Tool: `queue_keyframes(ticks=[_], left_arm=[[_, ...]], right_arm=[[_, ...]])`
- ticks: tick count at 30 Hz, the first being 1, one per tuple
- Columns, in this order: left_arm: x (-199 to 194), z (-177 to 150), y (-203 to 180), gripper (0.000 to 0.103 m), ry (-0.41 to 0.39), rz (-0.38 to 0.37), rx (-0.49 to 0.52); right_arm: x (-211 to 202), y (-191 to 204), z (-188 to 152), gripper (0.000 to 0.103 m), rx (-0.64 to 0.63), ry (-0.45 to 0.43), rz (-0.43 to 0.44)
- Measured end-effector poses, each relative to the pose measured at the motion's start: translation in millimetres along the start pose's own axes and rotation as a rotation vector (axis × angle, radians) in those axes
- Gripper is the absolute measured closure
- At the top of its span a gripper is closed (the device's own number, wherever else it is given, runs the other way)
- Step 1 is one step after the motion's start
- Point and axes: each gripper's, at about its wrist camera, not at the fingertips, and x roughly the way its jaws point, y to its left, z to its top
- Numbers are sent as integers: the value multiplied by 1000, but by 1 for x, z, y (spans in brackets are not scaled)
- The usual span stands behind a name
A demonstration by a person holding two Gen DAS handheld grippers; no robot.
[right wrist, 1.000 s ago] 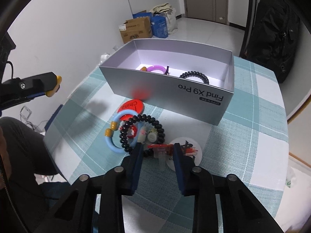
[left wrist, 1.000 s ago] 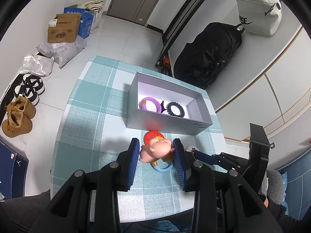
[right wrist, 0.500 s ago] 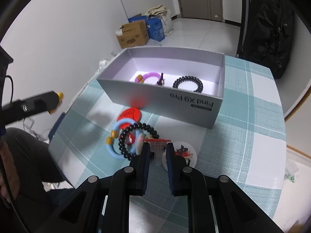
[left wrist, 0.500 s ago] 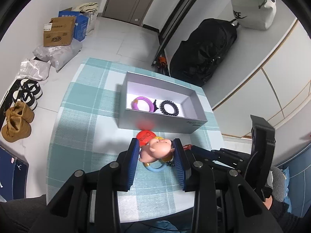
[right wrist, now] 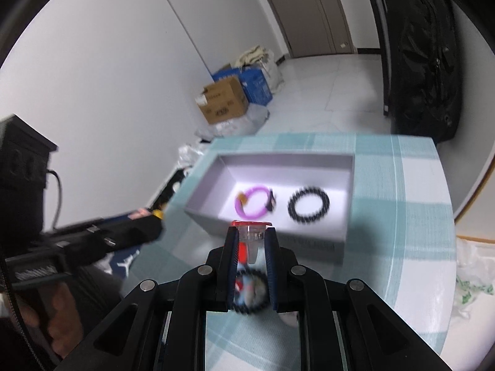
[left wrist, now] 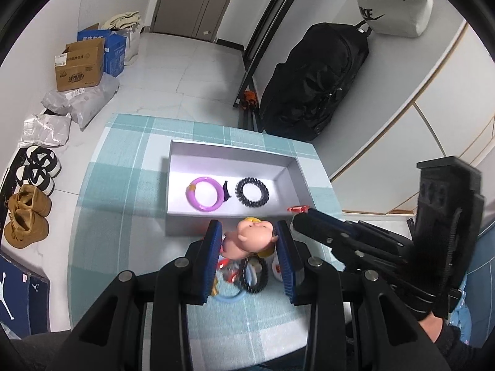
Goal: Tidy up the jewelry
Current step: 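Lower the pig and trinket into the white box and open both tools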
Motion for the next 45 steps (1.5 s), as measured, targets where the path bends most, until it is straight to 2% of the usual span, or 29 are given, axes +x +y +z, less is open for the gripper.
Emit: queue_keyframes(ticks=[10,13,18,26,29,32,35,39,40,43,45], left_arm=[[40,36,11,73,50,15,-16],[54,40,15,73,71,-41,-24],[71,40,19,73,99,-61,-38],[89,43,25,73,157,-99,-87],[91,45,28,73,175,-142,-133],[97,43,30,73,211,-135,-169],[91,43,31,70,180,-133,-173],[81,44,25,53,148,-140,-141],[79,44,24,50,140,-139,-133],[74,44,22,48,116,-109,-113],[71,43,23,47,102,-89,-110]], right_arm=[[14,-20,33,87,94,-16,46],[23,-30,37,87,126,10,51],[34,-45,37,87,201,40,71],[44,-52,41,87,213,41,42],[51,-56,40,85,225,67,31],[58,-64,36,86,267,95,23],[54,-66,37,79,275,79,22],[42,-61,39,62,249,30,35],[39,-59,39,61,236,19,40],[31,-56,40,56,215,-14,35],[26,-55,40,47,212,-34,28]])
